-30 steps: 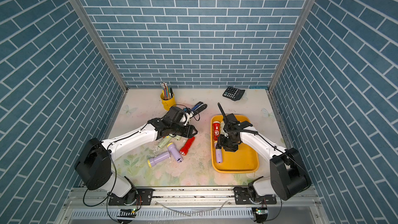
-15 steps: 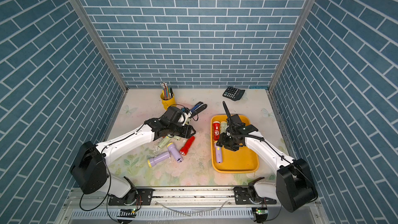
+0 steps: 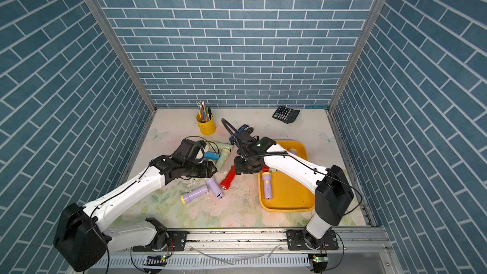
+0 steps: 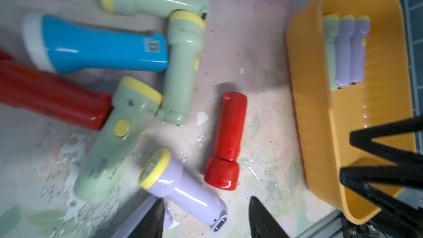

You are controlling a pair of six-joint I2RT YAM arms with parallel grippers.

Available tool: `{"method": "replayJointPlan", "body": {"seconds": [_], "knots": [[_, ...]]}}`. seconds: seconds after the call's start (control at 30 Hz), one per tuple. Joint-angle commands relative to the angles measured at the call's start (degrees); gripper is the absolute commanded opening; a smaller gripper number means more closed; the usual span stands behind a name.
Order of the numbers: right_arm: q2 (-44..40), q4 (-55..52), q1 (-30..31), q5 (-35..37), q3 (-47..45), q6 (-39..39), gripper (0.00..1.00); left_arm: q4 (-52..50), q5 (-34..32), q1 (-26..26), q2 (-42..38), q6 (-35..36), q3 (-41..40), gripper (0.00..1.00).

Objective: Put the flashlights into the storage boxes
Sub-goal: Pick up the flashlight from the center of the board.

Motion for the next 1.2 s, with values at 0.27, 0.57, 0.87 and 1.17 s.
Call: {"method": "replayJointPlan", "body": {"seconds": [0.27,0.57,0.87,1.17], "knots": [[17.65,-5.77,10.02,2.70,19.68,-1.00,0.57,-5.26,2.41,12.99,-13.24,-9.71,-12.27,0.59],[26.68,-12.29,11.36,0.01,27.48,-3.69,0.57,-4.67,6.59,20.15,-18.89,-10.54,-15.85,0.59],[30.54,-10.40,11.64,-3.69,28.17,-5.01,0.53,-3.08,6.89,20.33,-18.80,-10.99,-16.69,0.59],[33.12,-9.57,11.56,-5.13,28.56,-6.22,0.49,-2.19,7.19,20.33,-18.63,-10.92,-17.00,0.59]]}}
